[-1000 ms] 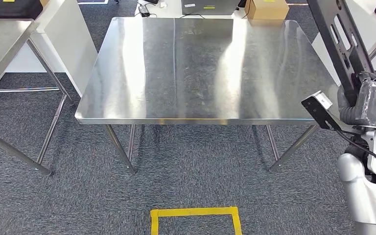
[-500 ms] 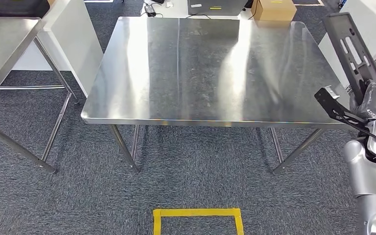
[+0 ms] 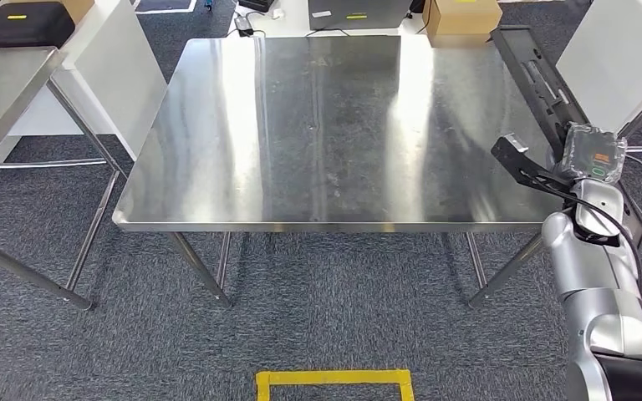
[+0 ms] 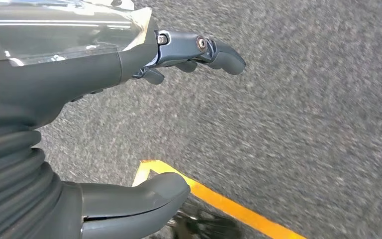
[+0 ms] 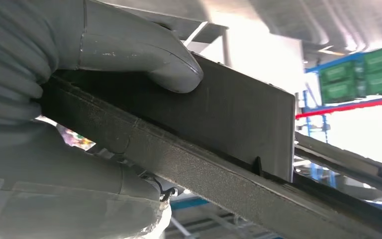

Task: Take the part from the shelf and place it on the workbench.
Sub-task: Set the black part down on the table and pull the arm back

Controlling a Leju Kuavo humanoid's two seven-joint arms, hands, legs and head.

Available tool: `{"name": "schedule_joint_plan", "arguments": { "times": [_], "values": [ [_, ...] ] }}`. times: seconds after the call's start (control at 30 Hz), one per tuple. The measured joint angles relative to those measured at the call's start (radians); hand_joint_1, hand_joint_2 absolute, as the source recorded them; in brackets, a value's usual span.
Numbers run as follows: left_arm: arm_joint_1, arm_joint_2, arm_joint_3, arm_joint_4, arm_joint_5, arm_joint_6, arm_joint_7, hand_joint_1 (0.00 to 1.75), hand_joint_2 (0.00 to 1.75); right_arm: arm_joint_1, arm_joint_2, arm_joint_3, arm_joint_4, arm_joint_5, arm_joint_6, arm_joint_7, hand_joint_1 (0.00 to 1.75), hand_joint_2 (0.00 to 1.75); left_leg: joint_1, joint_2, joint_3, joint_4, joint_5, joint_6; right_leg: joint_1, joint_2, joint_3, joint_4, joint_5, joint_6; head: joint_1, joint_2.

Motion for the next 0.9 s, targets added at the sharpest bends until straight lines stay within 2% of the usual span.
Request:
{"name": "schedule_joint_plan", "arguments": {
  "times": [0.03,0.07,0.1,0.13,0.17,0.23,0.27,0.3,0.33,0.37,0.4,0.43,0.47,0.5,0.53,0.57,0.6,0.63,0.67,0.7,0.73,0.8,0.83,0.87,0.9],
  "values": [
    [0.0,-0.001,0.0,0.0,-0.003,-0.002,0.0,0.0,1.75,-0.008,0.009,0.007,0.004,0.006,0.002,-0.007,1.54,1.75,-0.006,0.0,0.011,-0.066,0.06,0.012,0.003,0.001,0.018,-0.002,-0.013,-0.001,0.0,0.0],
    [0.0,0.0,0.0,0.0,-0.006,-0.005,0.0,0.0,1.75,-0.014,0.018,0.014,0.007,0.01,0.006,-0.014,1.54,1.75,-0.013,0.001,0.032,-0.136,0.106,0.026,0.003,0.001,0.034,-0.007,-0.026,-0.001,0.001,0.0],
    [0.0,0.0,0.0,0.0,-0.009,-0.007,0.0,0.0,1.75,-0.02,0.026,0.02,0.009,0.014,0.012,-0.022,1.54,1.75,-0.02,0.002,0.057,-0.191,0.135,0.04,0.005,0.001,0.048,-0.016,-0.036,0.002,0.001,0.0],
    [-0.001,0.001,0.001,0.0,-0.013,-0.008,0.001,0.0,1.75,-0.026,0.035,0.027,0.01,0.016,0.021,-0.031,1.54,1.75,-0.027,0.003,0.08,-0.231,0.143,0.053,0.006,0.002,0.06,-0.029,-0.042,0.006,0.001,0.0],
    [-0.003,0.001,0.001,0.0,-0.015,-0.008,0.002,0.0,1.75,-0.03,0.041,0.033,0.01,0.017,0.033,-0.041,1.54,1.75,-0.032,0.004,0.1,-0.251,0.13,0.062,0.007,0.001,0.073,-0.041,-0.043,0.012,0.0,0.0],
    [-0.007,0.001,0.004,0.0,-0.02,-0.009,0.003,0.0,1.75,-0.038,0.049,0.046,0.006,0.018,0.062,-0.064,1.54,1.75,-0.035,0.003,0.138,-0.292,0.108,0.074,0.009,0.001,0.082,-0.038,-0.02,0.037,-0.003,0.0],
    [-0.009,0.001,0.006,0.0,-0.023,-0.01,0.004,0.0,1.75,-0.04,0.05,0.054,0.003,0.018,0.076,-0.074,1.54,1.75,-0.034,0.001,0.16,-0.314,0.102,0.076,0.012,0.0,0.069,-0.004,0.002,0.048,-0.002,0.0],
    [-0.01,0.0,0.007,0.0,-0.026,-0.011,0.004,0.0,1.75,-0.042,0.051,0.061,0.0,0.018,0.088,-0.081,1.54,1.75,-0.032,-0.002,0.182,-0.333,0.096,0.077,0.013,0.001,0.035,0.051,0.023,0.051,-0.002,0.0],
    [-0.011,0.0,0.009,0.0,-0.028,-0.012,0.004,0.0,1.75,-0.042,0.054,0.069,-0.001,0.018,0.097,-0.086,1.54,1.75,-0.031,-0.005,0.206,-0.351,0.09,0.077,0.014,0.001,-0.011,0.117,0.032,0.047,-0.001,0.0],
    [-0.011,-0.001,0.01,0.0,-0.03,-0.014,0.004,0.0,1.75,-0.041,0.056,0.075,-0.001,0.017,0.104,-0.089,1.54,1.75,-0.031,-0.01,0.227,-0.363,0.08,0.075,0.015,0.002,-0.058,0.179,0.027,0.039,0.001,0.0],
    [-0.011,-0.002,0.011,0.0,-0.031,-0.015,0.005,0.0,1.75,-0.038,0.057,0.081,-0.001,0.017,0.11,-0.091,1.54,1.75,-0.03,-0.015,0.249,-0.37,0.066,0.073,0.015,0.003,-0.105,0.221,-0.001,0.029,0.001,0.0],
    [-0.01,-0.003,0.013,0.0,-0.031,-0.017,0.005,0.0,1.75,-0.035,0.058,0.086,-0.001,0.018,0.116,-0.093,1.54,1.75,-0.029,-0.019,0.271,-0.375,0.052,0.07,0.014,0.003,-0.142,0.236,-0.043,0.024,0.002,0.0],
    [-0.009,-0.005,0.014,0.0,-0.033,-0.018,0.005,0.0,1.75,-0.032,0.06,0.092,-0.001,0.019,0.123,-0.097,1.54,1.75,-0.029,-0.024,0.293,-0.377,0.037,0.064,0.011,0.003,-0.168,0.224,-0.085,0.022,0.002,0.0],
    [-0.009,-0.005,0.015,0.0,-0.034,-0.019,0.005,0.0,1.75,-0.032,0.061,0.099,-0.002,0.019,0.132,-0.104,1.54,1.75,-0.028,-0.027,0.316,-0.377,0.021,0.059,0.007,0.003,-0.185,0.191,-0.115,0.028,0.002,0.0],
    [-0.008,-0.006,0.016,0.0,-0.037,-0.02,0.006,0.0,1.75,-0.032,0.064,0.106,-0.003,0.016,0.147,-0.115,1.54,1.75,-0.028,-0.03,0.337,-0.375,0.004,0.053,-0.001,0.002,-0.194,0.141,-0.117,0.043,0.002,0.0],
    [-0.008,-0.005,0.016,0.0,-0.04,-0.021,0.007,0.0,1.75,-0.029,0.07,0.115,-0.003,0.01,0.168,-0.13,1.54,1.75,-0.028,-0.033,0.353,-0.372,-0.016,0.046,-0.011,-0.005,-0.199,0.085,-0.066,0.073,0.002,0.0],
    [-0.007,-0.003,0.017,0.0,-0.045,-0.022,0.009,0.0,1.75,-0.025,0.077,0.125,-0.003,0.003,0.196,-0.145,1.54,1.75,-0.028,-0.034,0.37,-0.364,-0.039,0.038,-0.017,-0.014,-0.2,0.032,0.021,0.105,0.002,0.0],
    [-0.007,0.0,0.018,-0.001,-0.049,-0.022,0.012,0.0,1.75,-0.02,0.087,0.138,-0.003,-0.005,0.23,-0.162,1.54,1.75,-0.029,-0.036,0.377,-0.353,-0.058,0.031,-0.02,-0.02,-0.198,-0.001,0.1,0.116,0.001,0.0],
    [-0.007,0.003,0.018,-0.001,-0.055,-0.023,0.016,0.0,1.75,-0.012,0.096,0.153,-0.005,-0.01,0.263,-0.175,1.54,1.75,-0.028,-0.034,0.378,-0.343,-0.076,0.025,-0.02,-0.024,-0.196,-0.016,0.168,0.116,-0.002,0.0],
    [-0.01,0.005,0.019,-0.002,-0.061,-0.023,0.02,0.0,1.75,-0.008,0.104,0.171,-0.009,-0.013,0.292,-0.186,1.54,1.75,-0.027,-0.032,0.379,-0.334,-0.087,0.021,-0.016,-0.023,-0.197,-0.018,0.192,0.099,-0.003,0.0],
    [-0.016,0.005,0.019,-0.004,-0.068,-0.023,0.024,0.0,1.75,-0.004,0.11,0.189,-0.014,-0.017,0.322,-0.194,1.54,1.75,-0.025,-0.029,0.371,-0.322,-0.09,0.018,-0.015,-0.02,-0.196,-0.009,0.183,0.074,-0.005,0.0],
    [-0.029,0.003,0.019,-0.006,-0.083,-0.025,0.029,0.0,1.75,0.005,0.115,0.228,-0.022,-0.029,0.378,-0.207,1.54,1.75,-0.019,-0.016,0.333,-0.255,-0.078,0.004,-0.016,-0.017,-0.189,-0.005,0.168,0.047,-0.003,0.0],
    [-0.034,0.003,0.018,-0.007,-0.089,-0.026,0.032,0.0,1.75,0.013,0.116,0.251,-0.022,-0.038,0.402,-0.212,1.54,1.75,-0.015,-0.01,0.297,-0.193,-0.075,-0.007,-0.015,-0.016,-0.176,-0.006,0.158,0.034,-0.004,0.0],
    [-0.036,0.004,0.018,-0.007,-0.095,-0.027,0.036,0.0,1.75,0.024,0.117,0.275,-0.021,-0.049,0.418,-0.215,1.54,1.75,-0.01,-0.003,0.25,-0.122,-0.085,-0.017,-0.013,-0.014,-0.162,-0.008,0.148,0.022,-0.004,0.0],
    [-0.036,0.004,0.018,-0.007,-0.1,-0.027,0.038,0.0,1.75,0.034,0.119,0.3,-0.019,-0.06,0.427,-0.216,1.54,1.75,-0.005,0.001,0.203,-0.056,-0.111,-0.025,-0.01,-0.014,-0.15,-0.009,0.139,0.012,-0.005,0.0]
  ]
}}
